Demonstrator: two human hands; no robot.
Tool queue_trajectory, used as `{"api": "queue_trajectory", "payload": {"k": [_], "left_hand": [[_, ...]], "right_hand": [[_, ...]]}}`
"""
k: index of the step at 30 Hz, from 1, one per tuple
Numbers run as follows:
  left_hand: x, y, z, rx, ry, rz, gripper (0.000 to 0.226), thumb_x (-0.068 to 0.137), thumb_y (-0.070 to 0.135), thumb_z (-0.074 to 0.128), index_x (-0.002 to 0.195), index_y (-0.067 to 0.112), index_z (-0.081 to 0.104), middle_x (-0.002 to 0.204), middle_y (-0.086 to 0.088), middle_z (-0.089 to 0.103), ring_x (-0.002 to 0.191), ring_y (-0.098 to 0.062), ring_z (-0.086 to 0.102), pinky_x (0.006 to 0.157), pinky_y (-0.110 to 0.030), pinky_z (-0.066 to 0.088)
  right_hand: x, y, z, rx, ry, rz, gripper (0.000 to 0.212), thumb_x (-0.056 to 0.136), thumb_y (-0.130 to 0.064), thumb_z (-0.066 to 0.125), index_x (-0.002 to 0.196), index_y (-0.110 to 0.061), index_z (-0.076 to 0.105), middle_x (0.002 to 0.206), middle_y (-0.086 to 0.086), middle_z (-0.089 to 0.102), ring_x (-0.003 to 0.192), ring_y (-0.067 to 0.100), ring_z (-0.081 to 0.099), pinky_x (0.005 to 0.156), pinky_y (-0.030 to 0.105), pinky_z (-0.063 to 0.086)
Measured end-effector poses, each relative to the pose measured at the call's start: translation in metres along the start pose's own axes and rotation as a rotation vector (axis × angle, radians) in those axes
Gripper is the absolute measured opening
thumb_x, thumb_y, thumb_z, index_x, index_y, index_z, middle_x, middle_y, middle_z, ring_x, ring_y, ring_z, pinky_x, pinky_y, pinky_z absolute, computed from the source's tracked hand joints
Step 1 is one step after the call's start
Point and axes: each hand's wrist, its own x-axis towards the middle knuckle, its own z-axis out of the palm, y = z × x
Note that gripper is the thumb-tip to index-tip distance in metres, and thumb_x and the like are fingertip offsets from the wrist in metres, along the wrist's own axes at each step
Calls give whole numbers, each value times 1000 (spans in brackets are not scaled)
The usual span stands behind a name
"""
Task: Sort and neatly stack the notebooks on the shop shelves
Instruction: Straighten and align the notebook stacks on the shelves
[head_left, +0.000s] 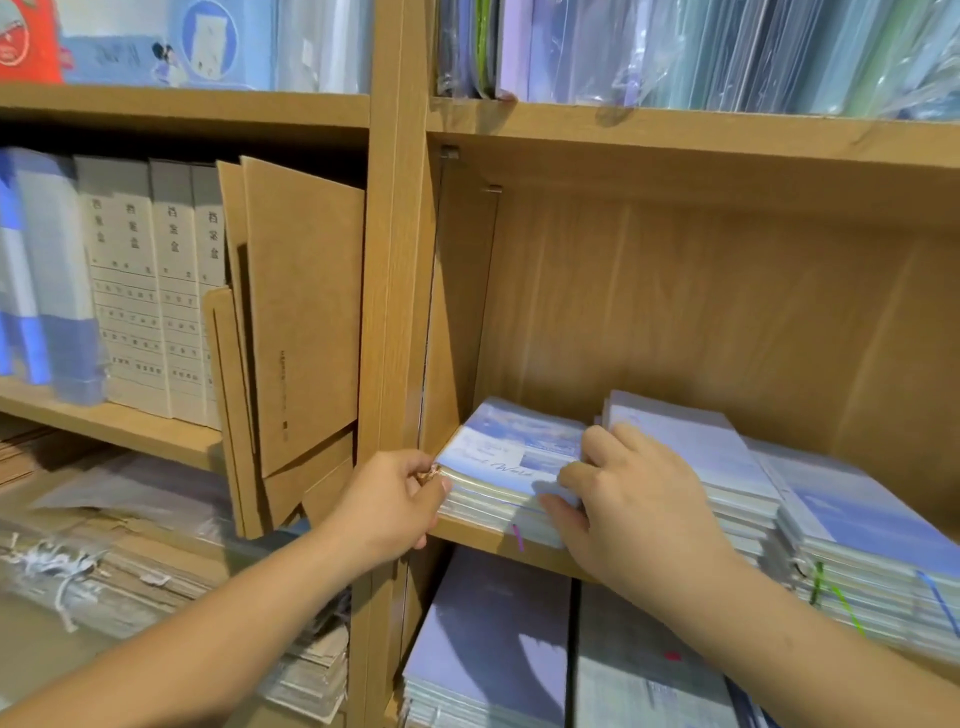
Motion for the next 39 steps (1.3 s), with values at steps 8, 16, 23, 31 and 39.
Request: {"api": "queue_trajectory", "payload": {"k": [8, 16, 23, 31, 39], "left_hand": [[10, -4, -9, 360, -134, 190, 62, 98, 38, 64, 153, 42, 35, 69, 44, 59, 64, 14, 60, 47, -7, 37], [13, -5, -10, 332, -74, 116, 26, 90, 41, 74, 109, 41, 56, 82, 20, 71, 71, 6, 65, 55, -13, 46], [18, 0, -13, 427, -159, 115, 17, 97, 44, 65, 111, 37, 59, 97, 20, 66, 85, 1, 64, 60, -16, 46], [21, -5, -15, 487, -157, 134, 21, 97, 45, 63, 114, 33, 61, 90, 21, 64, 70, 1, 63, 51, -13, 42], [26, -3, -15, 691, -244, 133, 27, 101, 53, 51, 115, 30, 56, 86, 20, 57, 76, -3, 59, 53, -19, 39]], "right_hand": [[-1, -8, -2, 354, -412, 479, 44, 98, -57, 49, 72, -21, 48, 74, -2, 56, 72, 24, 57, 60, 31, 39], [18, -17, 4, 291, -595, 562, 37, 101, -48, 46, 78, -19, 50, 82, 0, 61, 79, 25, 61, 69, 32, 46], [24, -20, -2, 353, -694, 614, 36, 103, -42, 42, 86, -15, 59, 59, 2, 72, 50, 19, 64, 67, 29, 56], [8, -17, 11, 345, -586, 572, 39, 103, -52, 46, 82, -20, 54, 70, -2, 65, 66, 22, 65, 71, 31, 55], [9, -16, 7, 433, -755, 530, 46, 103, -54, 46, 90, -13, 63, 57, 3, 68, 43, 19, 58, 68, 29, 58]]}}
